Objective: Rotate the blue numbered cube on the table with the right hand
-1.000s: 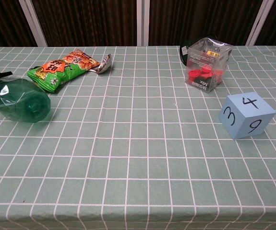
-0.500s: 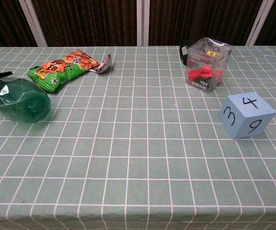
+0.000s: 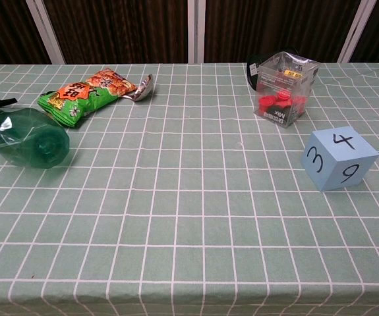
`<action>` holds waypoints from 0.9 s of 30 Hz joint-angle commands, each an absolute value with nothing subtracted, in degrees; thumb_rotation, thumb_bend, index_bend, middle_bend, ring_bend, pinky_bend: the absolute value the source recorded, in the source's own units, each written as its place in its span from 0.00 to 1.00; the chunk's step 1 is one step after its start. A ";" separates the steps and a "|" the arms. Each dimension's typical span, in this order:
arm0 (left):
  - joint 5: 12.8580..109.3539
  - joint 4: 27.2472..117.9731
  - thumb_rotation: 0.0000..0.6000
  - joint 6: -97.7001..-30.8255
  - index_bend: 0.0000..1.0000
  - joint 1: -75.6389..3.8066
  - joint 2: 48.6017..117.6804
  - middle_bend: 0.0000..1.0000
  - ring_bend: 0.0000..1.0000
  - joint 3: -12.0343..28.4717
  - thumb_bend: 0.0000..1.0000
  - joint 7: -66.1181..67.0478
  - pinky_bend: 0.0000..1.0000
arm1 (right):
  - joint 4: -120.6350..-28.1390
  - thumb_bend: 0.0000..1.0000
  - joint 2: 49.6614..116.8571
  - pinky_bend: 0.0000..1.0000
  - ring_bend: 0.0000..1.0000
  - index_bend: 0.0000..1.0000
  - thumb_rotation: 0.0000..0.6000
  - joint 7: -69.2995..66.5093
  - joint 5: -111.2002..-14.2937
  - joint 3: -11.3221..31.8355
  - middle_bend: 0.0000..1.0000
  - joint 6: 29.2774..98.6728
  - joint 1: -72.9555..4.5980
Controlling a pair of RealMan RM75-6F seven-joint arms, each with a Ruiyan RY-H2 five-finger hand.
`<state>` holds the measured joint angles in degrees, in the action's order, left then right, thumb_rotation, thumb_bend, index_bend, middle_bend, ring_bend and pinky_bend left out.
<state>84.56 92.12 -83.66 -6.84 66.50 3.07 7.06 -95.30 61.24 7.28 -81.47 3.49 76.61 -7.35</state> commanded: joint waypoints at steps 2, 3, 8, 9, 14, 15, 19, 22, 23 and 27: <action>84.40 92.21 1.00 -83.46 0.03 -6.96 66.25 0.02 0.00 3.15 0.00 6.98 0.04 | -96.63 1.00 58.31 0.75 0.81 0.00 1.00 3.01 -78.10 2.29 0.90 67.89 -9.80; 84.42 92.20 1.00 -83.33 0.03 -7.02 66.22 0.02 0.00 3.11 0.00 7.01 0.04 | -96.98 1.00 57.25 0.75 0.81 0.00 1.00 0.95 -77.37 2.17 0.90 65.00 -10.78; 84.55 91.98 1.00 -82.16 0.03 -7.46 66.39 0.02 0.00 2.64 0.00 7.05 0.04 | -96.89 1.00 52.31 0.75 0.81 0.00 1.00 -10.30 -75.41 2.66 0.91 49.36 -17.60; 84.48 91.86 1.00 -82.03 0.03 -7.51 66.51 0.02 0.00 2.62 0.00 7.05 0.04 | -96.81 1.00 51.78 0.75 0.81 0.00 1.00 -11.77 -75.39 2.78 0.91 47.02 -18.78; 83.97 91.03 1.00 -81.54 0.03 -7.64 66.89 0.02 0.00 2.57 0.00 7.42 0.04 | -95.66 1.00 50.90 0.75 0.81 0.00 1.00 -17.01 -75.45 3.06 0.91 36.64 -24.27; 83.88 90.97 1.00 -81.46 0.03 -7.66 66.87 0.02 0.00 2.56 0.00 7.42 0.04 | -95.49 1.00 50.94 0.75 0.81 0.00 1.00 -17.31 -75.47 3.02 0.91 35.03 -25.18; 83.72 90.74 1.00 -81.29 0.03 -7.72 66.70 0.02 0.00 2.57 0.00 7.09 0.04 | -95.19 1.00 51.69 0.75 0.81 0.00 1.00 -18.37 -75.59 3.37 0.91 30.97 -28.14; 83.62 90.56 1.00 -81.18 0.03 -7.75 66.71 0.02 0.00 2.57 0.00 6.76 0.04 | -95.41 1.00 52.12 0.75 0.81 0.00 1.00 -18.28 -75.62 3.63 0.91 30.14 -29.41; 83.56 90.46 1.00 -81.08 0.03 -7.78 66.74 0.02 0.00 2.55 0.00 6.67 0.04 | -95.61 1.00 52.23 0.75 0.81 0.00 1.00 -18.21 -75.49 3.70 0.91 29.83 -29.85; 83.41 90.26 1.00 -80.69 0.03 -7.89 66.81 0.02 0.00 2.43 0.00 6.48 0.04 | -96.66 1.00 52.17 0.75 0.81 0.00 1.00 -19.43 -75.17 3.94 0.91 27.46 -31.57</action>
<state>83.42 90.27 -80.69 -7.88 66.80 2.44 6.48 -96.20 52.19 -18.77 -75.29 3.81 28.28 -31.00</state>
